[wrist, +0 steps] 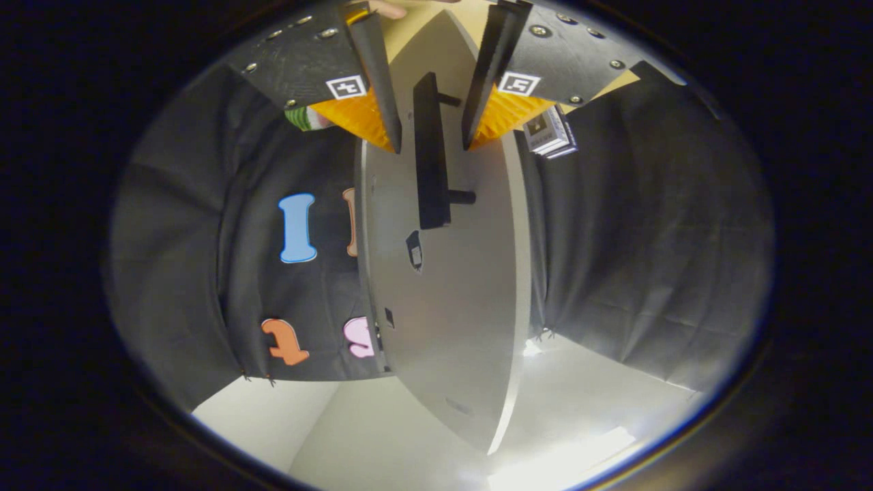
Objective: Open the shoe cabinet door, grab the shoes and put them into the shoe cabinet, then close the shoe cabinet door.
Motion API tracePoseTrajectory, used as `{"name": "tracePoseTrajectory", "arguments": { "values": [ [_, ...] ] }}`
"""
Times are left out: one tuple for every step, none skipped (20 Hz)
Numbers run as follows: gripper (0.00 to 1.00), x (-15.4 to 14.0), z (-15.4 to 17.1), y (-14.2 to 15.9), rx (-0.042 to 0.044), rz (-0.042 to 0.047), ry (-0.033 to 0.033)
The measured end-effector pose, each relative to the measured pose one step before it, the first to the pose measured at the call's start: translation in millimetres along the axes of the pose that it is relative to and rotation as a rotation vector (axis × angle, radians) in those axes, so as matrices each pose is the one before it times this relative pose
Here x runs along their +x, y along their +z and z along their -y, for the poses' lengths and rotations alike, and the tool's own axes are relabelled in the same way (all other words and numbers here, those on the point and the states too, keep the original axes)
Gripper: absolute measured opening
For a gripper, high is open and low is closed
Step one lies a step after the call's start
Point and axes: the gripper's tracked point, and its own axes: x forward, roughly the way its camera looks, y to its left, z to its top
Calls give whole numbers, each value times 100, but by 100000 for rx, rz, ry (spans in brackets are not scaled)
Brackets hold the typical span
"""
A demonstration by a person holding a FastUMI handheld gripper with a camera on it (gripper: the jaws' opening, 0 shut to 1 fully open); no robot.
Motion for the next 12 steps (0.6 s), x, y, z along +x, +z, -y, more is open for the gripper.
{"name": "tracePoseTrajectory", "arguments": {
  "values": [
    [56,560,-946,-226,510,-356,1645],
    [55,550,-818,-240,193,-266,1545],
    [56,624,-917,-193,-148,-303,1378],
    [56,682,-828,-154,-154,-268,1242],
    [56,870,-766,-167,-69,-423,1085],
    [56,854,-719,-226,-80,-694,777],
    [56,839,-582,-345,0,-908,357],
    [56,807,-299,-310,29,-1143,281],
    [56,637,-738,-319,377,-662,1160],
    [56,845,-241,-143,200,-207,539],
    [57,755,-384,121,-89,-57,690],
    [57,804,-333,42,-665,6,-2]
  ]
}}
